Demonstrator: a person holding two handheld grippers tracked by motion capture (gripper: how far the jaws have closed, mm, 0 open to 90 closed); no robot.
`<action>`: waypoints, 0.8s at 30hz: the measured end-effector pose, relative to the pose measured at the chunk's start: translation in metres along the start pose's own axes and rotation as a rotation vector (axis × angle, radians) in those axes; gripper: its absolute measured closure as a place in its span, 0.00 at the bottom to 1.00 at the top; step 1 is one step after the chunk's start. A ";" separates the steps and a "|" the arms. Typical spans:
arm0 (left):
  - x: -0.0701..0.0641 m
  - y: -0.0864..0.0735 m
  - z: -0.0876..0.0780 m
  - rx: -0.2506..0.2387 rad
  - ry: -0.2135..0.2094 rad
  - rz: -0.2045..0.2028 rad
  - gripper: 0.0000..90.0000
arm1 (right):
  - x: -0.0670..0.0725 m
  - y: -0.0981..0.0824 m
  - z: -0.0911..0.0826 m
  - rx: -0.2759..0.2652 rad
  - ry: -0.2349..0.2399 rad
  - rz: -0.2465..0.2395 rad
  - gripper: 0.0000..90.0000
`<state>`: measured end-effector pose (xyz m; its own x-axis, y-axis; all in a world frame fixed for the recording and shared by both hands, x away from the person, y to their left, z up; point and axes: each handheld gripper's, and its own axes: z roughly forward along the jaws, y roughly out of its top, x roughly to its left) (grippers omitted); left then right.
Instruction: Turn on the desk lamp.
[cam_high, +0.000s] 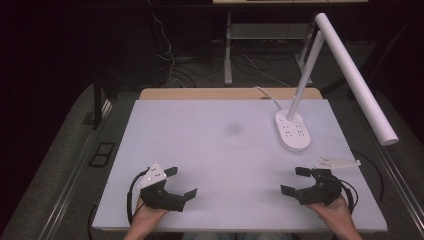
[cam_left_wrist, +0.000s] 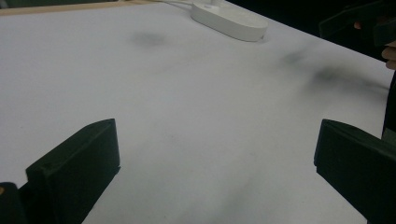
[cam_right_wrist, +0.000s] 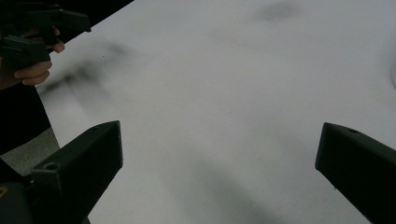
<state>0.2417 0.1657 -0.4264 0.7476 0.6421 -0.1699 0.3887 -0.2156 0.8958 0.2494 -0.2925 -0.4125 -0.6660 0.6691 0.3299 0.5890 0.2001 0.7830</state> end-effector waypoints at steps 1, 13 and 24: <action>0.000 0.000 0.000 0.001 0.000 0.000 0.00 | 0.000 0.000 0.000 0.005 0.002 0.004 0.00; -0.001 0.000 0.001 0.004 0.001 0.008 0.00 | 0.000 0.000 0.001 0.015 0.013 0.006 0.00; -0.002 0.000 0.001 0.010 -0.006 0.017 0.00 | -0.001 0.001 0.001 0.023 0.021 0.020 0.00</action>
<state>0.2411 0.1636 -0.4265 0.7572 0.6340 -0.1573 0.3814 -0.2336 0.8944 0.2512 -0.2928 -0.4126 -0.6629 0.6582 0.3567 0.6126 0.2031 0.7638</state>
